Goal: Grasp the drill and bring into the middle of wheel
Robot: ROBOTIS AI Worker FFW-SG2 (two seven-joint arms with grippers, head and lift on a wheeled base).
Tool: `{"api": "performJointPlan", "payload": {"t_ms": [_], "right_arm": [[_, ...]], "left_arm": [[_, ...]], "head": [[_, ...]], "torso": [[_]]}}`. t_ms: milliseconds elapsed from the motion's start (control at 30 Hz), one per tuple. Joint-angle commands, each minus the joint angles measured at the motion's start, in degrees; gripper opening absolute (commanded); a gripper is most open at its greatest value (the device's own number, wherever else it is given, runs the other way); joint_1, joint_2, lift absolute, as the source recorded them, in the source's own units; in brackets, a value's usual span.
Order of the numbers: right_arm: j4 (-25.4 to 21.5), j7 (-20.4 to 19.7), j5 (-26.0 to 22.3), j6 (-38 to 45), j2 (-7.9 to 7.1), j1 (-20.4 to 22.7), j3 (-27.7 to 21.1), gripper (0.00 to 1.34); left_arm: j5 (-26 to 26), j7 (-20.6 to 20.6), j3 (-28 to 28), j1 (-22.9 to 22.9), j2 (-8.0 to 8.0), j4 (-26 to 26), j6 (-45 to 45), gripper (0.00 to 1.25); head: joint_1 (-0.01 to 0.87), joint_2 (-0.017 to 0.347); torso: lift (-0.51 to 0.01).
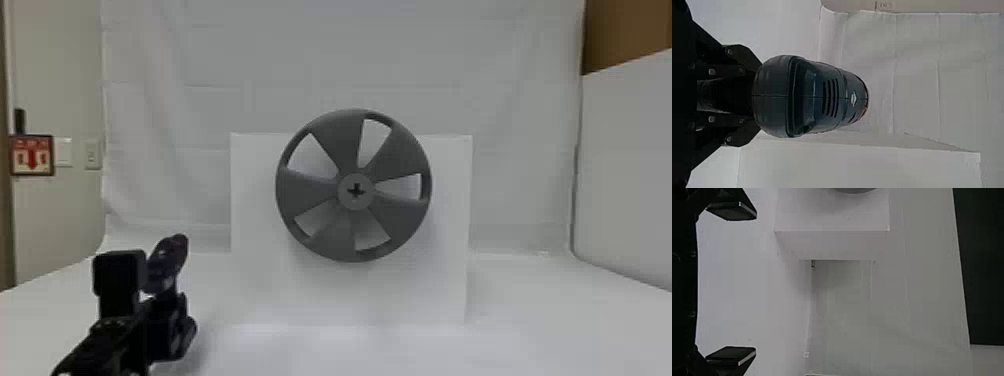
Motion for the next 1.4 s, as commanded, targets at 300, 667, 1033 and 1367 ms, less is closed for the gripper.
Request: {"api": "performJointPlan", "payload": {"t_ms": [300,667,1033,1367], "right_arm": [[0.00,0.00,0.17,0.00,0.30,-0.51,-0.30,1.24],[0.00,0.00,0.44,0.00,0.82,-0.69,-0.83,1.24],[0.00,0.00,0.44,0.00,0.82,-0.95,-1.53,1.24],[0.00,0.00,1.23,0.00,1.26,-1.39,-1.27,1.24]], "left_arm": [[5.19,0.00,-2.11,5.13,2.38,-14.90,3.35,0.02],[8.88,1.23,-5.37,6.80,3.87,-25.18,7.13,0.02],[14.24,1.32,-10.73,6.18,5.37,-29.58,9.24,0.02],[17.14,1.32,-16.18,3.55,6.51,-29.58,9.24,0.02]], "head": [[0.054,0.031],[0.054,0.031],[0.054,0.031],[0.054,0.031]], "torso": [[-0.403],[-0.403],[-0.403],[-0.403]]}}
